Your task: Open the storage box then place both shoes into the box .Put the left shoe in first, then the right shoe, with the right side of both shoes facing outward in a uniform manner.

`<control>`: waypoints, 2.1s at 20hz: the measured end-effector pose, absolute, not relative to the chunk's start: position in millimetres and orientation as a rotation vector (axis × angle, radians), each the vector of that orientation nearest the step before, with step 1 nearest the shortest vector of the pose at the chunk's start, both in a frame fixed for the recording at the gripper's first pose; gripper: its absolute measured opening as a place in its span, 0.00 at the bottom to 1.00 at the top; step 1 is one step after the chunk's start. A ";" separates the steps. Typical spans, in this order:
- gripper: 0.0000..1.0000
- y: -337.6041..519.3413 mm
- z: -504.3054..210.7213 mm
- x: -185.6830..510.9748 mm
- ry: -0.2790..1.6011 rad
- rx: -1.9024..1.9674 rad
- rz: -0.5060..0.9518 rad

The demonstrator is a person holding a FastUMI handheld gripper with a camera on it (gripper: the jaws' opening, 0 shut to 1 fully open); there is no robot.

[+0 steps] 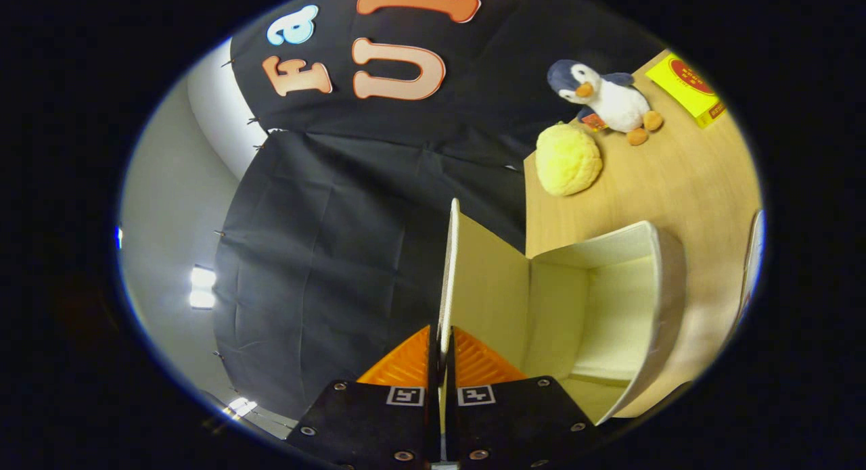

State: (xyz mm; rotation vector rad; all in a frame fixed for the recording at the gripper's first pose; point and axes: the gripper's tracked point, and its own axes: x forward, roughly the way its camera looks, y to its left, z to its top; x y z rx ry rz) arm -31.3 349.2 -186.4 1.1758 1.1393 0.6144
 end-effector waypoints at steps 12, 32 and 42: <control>0.04 488.8 -215.5 -25.9 1.177 0.991 0.654; 0.89 354.9 -256.9 -47.1 1.068 0.561 0.509; 0.91 169.5 -315.6 -75.9 1.011 0.269 0.230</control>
